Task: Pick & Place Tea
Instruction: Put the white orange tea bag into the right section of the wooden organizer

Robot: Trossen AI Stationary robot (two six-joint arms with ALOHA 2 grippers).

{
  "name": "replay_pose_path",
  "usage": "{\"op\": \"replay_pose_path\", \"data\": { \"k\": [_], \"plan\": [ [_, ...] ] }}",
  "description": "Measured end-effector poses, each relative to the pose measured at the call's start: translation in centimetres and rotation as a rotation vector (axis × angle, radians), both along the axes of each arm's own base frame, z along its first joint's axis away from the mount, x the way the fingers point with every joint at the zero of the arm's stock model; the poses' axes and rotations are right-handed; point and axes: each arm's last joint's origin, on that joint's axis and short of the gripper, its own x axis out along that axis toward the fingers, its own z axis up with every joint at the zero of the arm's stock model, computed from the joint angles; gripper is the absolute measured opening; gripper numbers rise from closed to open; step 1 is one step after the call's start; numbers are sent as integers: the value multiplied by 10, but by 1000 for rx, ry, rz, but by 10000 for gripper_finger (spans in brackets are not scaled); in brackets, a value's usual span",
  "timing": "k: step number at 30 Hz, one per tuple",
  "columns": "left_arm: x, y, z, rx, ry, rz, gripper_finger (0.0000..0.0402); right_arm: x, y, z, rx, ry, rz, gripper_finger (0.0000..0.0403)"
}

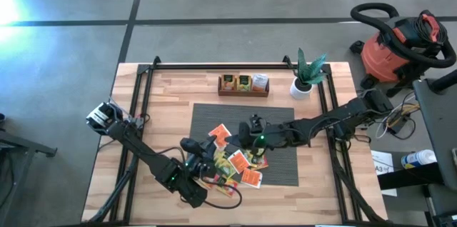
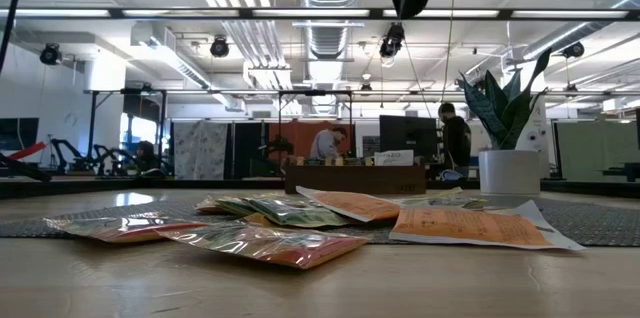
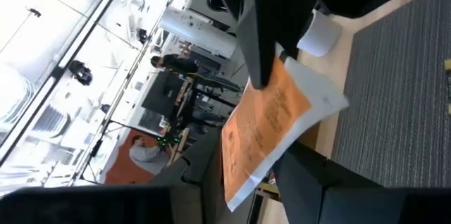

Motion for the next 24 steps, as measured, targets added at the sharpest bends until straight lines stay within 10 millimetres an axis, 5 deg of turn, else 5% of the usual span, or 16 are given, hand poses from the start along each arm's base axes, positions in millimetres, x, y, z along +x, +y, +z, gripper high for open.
{"op": "replay_pose_path", "data": {
  "k": [8,16,24],
  "plan": [
    [4,0,-1,-95,29,-66,113,1,0,-1,-7,4,1,9],
    [5,0,1,-111,23,-71,44,1,0,-2,-139,18,48,11],
    [9,0,11,-134,-4,-68,2,-2,1,-7,-306,90,153,62]
  ]
}}
